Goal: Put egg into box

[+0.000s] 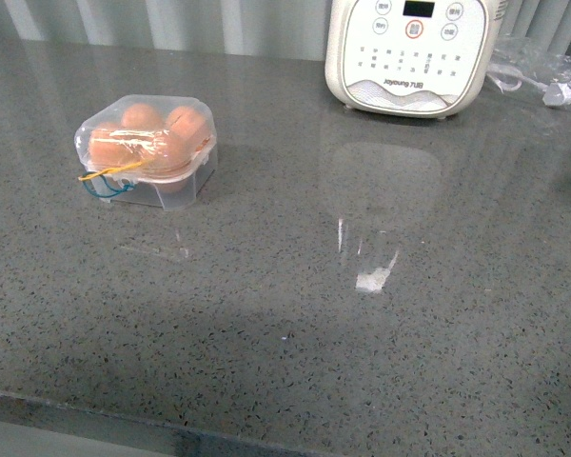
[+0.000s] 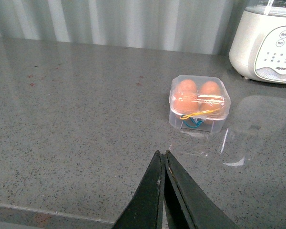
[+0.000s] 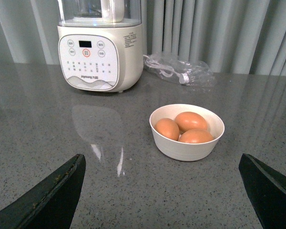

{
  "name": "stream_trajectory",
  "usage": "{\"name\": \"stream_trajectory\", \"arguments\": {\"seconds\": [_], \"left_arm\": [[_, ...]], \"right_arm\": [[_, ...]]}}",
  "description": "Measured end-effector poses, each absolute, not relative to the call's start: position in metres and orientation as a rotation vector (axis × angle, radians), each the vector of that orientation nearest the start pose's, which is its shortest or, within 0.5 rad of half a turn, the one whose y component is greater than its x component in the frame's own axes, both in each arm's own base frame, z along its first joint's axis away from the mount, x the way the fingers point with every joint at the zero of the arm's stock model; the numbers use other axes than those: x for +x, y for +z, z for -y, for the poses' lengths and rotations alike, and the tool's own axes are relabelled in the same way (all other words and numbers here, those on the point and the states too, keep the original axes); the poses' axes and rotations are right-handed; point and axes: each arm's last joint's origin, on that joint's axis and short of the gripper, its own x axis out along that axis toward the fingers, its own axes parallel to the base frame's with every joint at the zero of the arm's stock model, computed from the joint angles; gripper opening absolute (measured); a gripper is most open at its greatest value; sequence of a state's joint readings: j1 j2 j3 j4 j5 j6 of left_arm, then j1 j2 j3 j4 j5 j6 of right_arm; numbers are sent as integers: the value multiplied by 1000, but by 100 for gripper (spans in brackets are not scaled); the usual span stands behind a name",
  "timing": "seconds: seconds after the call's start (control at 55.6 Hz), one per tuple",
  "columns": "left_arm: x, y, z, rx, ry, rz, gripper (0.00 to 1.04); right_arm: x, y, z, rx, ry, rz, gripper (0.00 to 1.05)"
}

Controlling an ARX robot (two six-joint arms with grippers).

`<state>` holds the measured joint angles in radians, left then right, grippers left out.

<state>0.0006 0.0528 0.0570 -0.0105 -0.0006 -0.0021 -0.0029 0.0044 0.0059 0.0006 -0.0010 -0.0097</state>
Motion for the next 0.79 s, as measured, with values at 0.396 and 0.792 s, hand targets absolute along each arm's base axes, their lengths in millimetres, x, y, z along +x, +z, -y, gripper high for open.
{"name": "stream_trajectory", "arguments": {"seconds": [0.396,0.792], "left_arm": [[96,173,0,-2,1,23,4],[96,173,0,-3,1,23,44]], "right_arm": [[98,165,0,-9,-2,2,97],[98,165,0,-10,-2,2,97]]}}
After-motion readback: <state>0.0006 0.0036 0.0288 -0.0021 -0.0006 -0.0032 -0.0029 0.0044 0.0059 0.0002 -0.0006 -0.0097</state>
